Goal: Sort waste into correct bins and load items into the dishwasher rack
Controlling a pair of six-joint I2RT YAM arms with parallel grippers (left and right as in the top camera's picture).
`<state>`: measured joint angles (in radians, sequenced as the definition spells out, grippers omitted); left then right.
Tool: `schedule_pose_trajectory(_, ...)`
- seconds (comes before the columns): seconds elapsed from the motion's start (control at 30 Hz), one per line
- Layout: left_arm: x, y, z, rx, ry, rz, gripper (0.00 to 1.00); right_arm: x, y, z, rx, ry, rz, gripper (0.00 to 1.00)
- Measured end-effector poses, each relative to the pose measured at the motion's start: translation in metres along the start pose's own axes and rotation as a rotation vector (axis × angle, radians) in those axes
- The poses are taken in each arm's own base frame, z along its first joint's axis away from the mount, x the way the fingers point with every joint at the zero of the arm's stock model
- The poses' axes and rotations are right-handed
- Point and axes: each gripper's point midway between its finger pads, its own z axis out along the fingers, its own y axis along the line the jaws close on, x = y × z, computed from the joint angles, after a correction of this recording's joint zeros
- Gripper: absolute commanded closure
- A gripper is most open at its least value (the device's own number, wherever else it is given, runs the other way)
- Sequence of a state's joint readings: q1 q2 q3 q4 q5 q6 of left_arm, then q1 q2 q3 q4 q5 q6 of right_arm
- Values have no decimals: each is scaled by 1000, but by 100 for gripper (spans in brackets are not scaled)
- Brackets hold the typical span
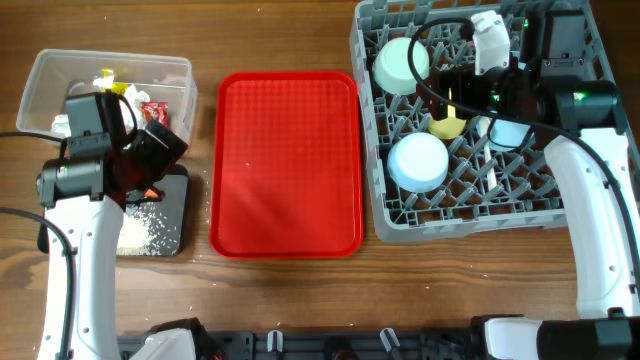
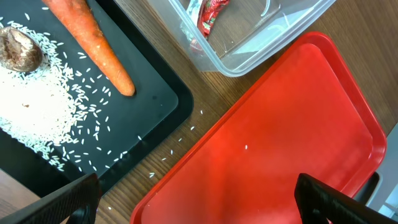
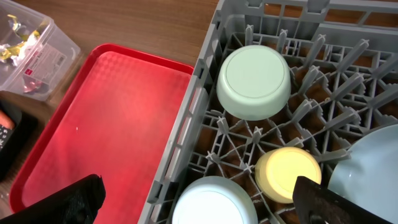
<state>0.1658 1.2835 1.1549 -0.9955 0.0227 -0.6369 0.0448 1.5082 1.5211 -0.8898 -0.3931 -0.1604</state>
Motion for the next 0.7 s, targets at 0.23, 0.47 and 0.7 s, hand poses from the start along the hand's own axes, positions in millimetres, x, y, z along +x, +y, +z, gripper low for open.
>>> schedule_pose_trajectory(0.23,0,0,0,0,0,0,0,0,0,0,0,0,0,0)
schedule_pose_trajectory(0.47,0,0,0,0,0,0,0,-32,0,-4,2,-129,-51,0)
schedule_pose_trajectory(0.7,0,0,0,0,-1,0,0,-83,62,-162,59,-592,-258,0)
